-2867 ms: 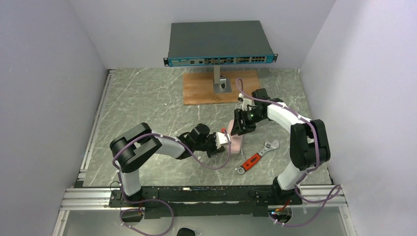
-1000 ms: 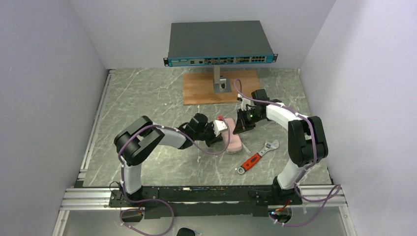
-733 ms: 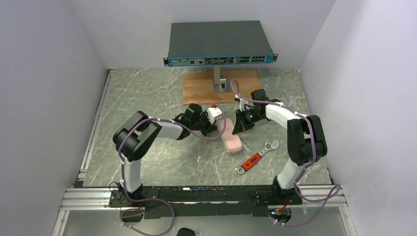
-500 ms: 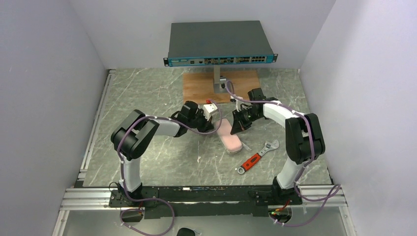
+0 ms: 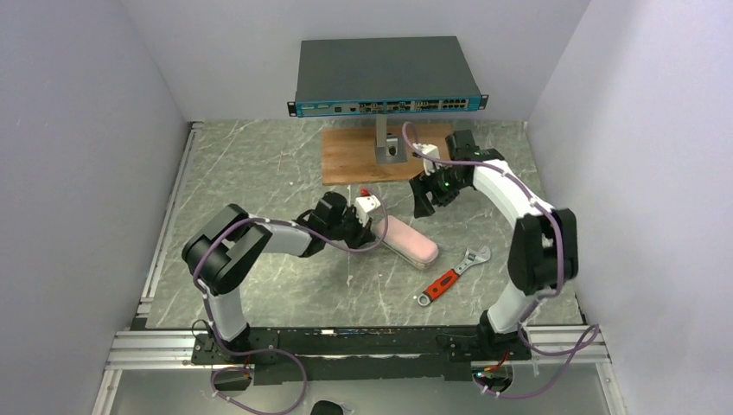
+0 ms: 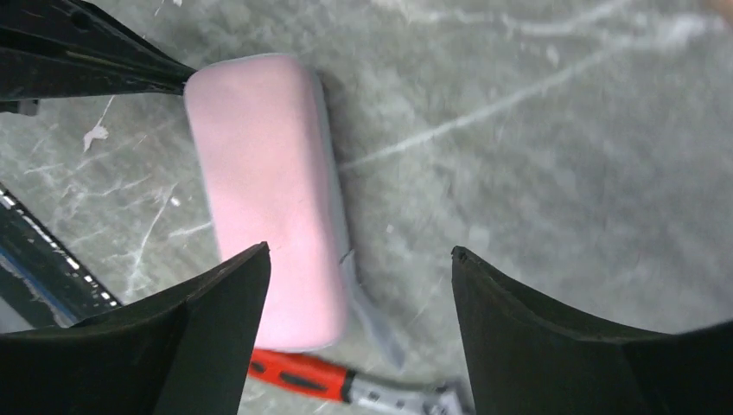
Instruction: Open the umbrella
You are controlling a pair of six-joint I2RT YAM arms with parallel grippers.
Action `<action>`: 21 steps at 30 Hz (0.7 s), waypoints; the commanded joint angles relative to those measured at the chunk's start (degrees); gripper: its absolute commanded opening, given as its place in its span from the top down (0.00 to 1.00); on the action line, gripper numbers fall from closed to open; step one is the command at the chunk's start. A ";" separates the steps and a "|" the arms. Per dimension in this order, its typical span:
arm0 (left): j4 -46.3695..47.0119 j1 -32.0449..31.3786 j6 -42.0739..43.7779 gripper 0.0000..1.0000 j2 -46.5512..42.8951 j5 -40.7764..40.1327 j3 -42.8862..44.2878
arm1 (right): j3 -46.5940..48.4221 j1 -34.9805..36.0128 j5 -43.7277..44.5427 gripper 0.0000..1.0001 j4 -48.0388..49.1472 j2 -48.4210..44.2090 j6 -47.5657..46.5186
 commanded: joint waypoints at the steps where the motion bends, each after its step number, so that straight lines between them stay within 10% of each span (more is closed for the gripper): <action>1: 4.49 -4.38 -5.96 1.00 -1.89 -2.95 0.57 | -4.90 -0.48 8.64 0.21 -6.33 -9.10 14.84; 21: 3.44 -6.65 -13.20 1.00 2.01 -8.47 3.98 | -23.18 -7.94 -6.62 0.18 -1.72 -11.12 40.97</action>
